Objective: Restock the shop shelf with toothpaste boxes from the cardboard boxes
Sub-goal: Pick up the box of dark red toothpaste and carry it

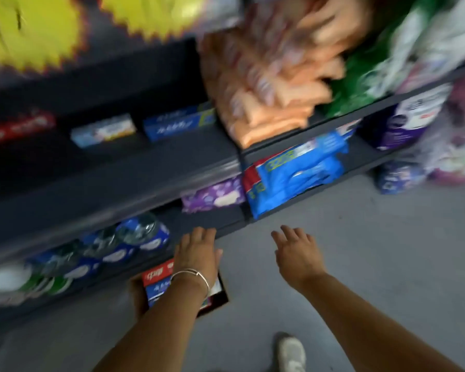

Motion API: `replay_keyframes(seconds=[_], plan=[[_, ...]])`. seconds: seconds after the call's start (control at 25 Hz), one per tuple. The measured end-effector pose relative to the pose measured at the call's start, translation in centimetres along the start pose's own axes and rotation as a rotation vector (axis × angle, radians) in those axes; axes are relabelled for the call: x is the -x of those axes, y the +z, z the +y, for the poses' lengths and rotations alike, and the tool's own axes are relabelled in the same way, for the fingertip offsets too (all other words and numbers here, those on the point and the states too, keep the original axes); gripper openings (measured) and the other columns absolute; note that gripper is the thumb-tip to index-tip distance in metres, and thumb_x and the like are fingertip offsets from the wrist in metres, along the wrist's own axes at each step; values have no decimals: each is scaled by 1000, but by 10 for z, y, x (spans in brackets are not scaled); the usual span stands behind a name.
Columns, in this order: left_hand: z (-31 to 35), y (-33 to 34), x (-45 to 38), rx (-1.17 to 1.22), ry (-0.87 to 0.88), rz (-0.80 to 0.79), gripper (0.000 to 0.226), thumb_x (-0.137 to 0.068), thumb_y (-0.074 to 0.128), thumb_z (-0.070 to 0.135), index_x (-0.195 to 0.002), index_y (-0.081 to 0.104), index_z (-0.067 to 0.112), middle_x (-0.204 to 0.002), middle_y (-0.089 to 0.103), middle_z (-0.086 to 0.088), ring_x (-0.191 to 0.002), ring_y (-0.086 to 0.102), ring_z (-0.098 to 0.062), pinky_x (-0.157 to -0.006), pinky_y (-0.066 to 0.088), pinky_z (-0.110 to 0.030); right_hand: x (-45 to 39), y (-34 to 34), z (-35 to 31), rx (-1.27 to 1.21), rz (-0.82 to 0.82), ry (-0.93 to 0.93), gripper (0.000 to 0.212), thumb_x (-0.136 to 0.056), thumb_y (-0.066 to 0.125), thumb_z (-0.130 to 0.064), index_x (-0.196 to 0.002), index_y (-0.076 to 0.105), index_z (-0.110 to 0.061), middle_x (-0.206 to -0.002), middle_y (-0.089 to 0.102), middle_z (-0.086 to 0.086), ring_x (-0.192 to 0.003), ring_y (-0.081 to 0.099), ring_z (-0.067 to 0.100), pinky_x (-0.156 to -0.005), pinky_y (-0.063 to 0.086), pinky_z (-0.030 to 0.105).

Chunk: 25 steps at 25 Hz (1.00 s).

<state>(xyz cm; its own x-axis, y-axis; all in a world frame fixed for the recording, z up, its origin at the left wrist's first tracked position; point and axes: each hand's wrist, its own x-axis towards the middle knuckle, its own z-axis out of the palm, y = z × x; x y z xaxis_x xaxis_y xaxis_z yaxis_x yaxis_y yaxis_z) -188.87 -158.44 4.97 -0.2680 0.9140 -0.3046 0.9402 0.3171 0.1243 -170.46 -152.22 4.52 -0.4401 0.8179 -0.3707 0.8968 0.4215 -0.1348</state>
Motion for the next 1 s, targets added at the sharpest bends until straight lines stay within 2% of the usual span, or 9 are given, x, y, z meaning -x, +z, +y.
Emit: replay_keyframes(seconds=[0.16, 0.32, 0.4, 0.56, 0.76, 1.0], plan=[[143, -84, 3, -116, 219, -9, 45, -94, 43, 38, -135, 35, 24, -135, 39, -2, -124, 39, -25, -105, 28, -33, 60, -94, 98, -54, 74, 148, 42, -93, 41, -17, -135, 41, -20, -139, 40, 4, -126, 38, 27, -102, 31, 35], [327, -129, 1, -169, 376, -8, 45, -92, 46, 40, -133, 38, 22, -133, 42, -5, -122, 41, -27, -104, 33, -36, 124, -170, 253, -130, 186, 272, 41, -94, 40, -15, -135, 42, -16, -135, 42, 7, -123, 39, 30, -101, 34, 37], [410, -144, 0, -164, 416, -25, 46, -92, 46, 40, -134, 37, 22, -135, 40, -5, -124, 41, -27, -104, 33, -36, 154, -197, 324, -147, 242, 340, 41, -93, 42, -15, -134, 42, -16, -132, 44, 8, -121, 41, 30, -99, 34, 36], [587, -170, -2, -129, 602, -10, 44, -94, 45, 36, -134, 37, 22, -136, 39, -5, -124, 40, -26, -102, 33, -36, 202, -242, 472, -201, 315, 519, 43, -95, 41, -17, -138, 38, -16, -133, 44, 8, -122, 41, 30, -100, 34, 37], [760, -184, -64, -164, 742, -21, 43, -93, 47, 34, -132, 40, 19, -135, 41, -8, -123, 43, -29, -101, 37, -37, 201, -283, 623, -244, 339, 672, 41, -95, 41, -16, -136, 40, -14, -133, 45, 9, -121, 42, 29, -98, 36, 35], [993, -194, -159, -229, 887, -58, 43, -92, 49, 35, -131, 42, 18, -132, 43, -8, -122, 45, -29, -100, 37, -36, 175, -333, 839, -346, 369, 862, 37, -97, 40, -16, -133, 43, -10, -134, 44, 10, -121, 41, 30, -100, 38, 37]])
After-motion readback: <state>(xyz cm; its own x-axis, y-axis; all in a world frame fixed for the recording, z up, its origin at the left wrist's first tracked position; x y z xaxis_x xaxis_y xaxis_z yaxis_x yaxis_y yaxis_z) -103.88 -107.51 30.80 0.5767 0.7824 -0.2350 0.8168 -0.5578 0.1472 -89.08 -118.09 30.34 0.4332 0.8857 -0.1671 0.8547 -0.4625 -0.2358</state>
